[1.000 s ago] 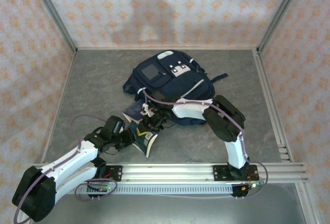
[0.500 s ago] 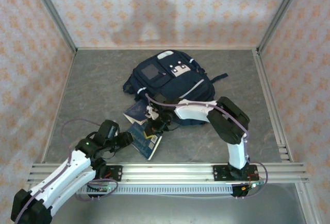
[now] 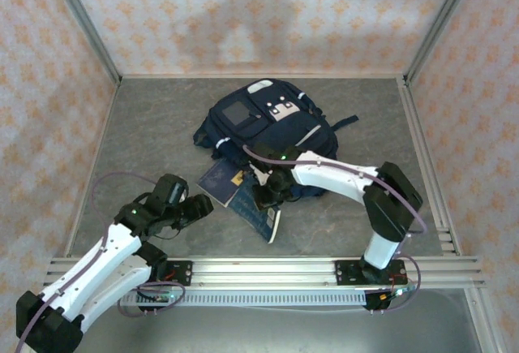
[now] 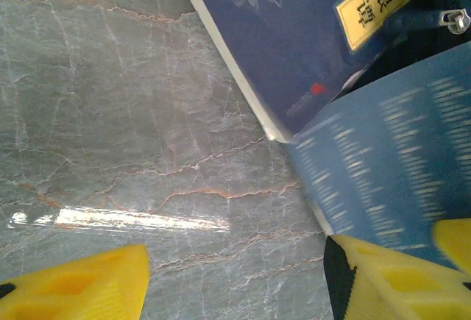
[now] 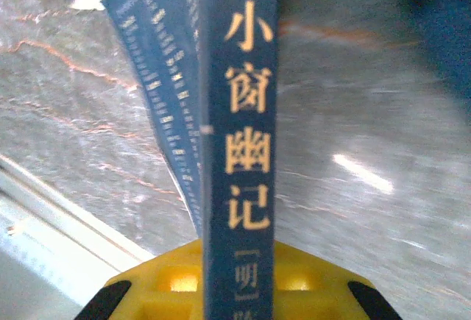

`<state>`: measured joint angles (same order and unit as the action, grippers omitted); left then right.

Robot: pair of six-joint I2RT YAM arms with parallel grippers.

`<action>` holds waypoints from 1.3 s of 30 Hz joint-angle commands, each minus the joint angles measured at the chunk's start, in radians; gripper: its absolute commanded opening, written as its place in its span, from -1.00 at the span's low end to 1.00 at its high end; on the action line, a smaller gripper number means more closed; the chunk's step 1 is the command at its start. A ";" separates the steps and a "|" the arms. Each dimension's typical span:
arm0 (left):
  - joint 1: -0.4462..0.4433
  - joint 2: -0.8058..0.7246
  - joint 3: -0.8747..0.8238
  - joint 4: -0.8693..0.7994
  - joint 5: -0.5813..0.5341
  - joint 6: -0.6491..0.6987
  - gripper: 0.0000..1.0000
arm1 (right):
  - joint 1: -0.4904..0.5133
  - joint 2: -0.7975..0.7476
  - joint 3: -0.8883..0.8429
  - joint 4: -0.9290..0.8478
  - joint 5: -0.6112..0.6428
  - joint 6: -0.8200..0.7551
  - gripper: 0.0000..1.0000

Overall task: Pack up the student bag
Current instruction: Pick up the book from the bottom-center of the table.

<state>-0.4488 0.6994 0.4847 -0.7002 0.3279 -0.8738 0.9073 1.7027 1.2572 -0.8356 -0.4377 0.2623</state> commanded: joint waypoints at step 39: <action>0.009 0.023 0.121 0.110 0.141 0.220 0.49 | 0.169 -0.429 -0.144 0.129 0.453 -0.121 -1.00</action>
<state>-0.4488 0.7513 0.5385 -0.6395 0.3935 -0.7479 1.0767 1.3937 1.0367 -0.7139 0.0544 0.1696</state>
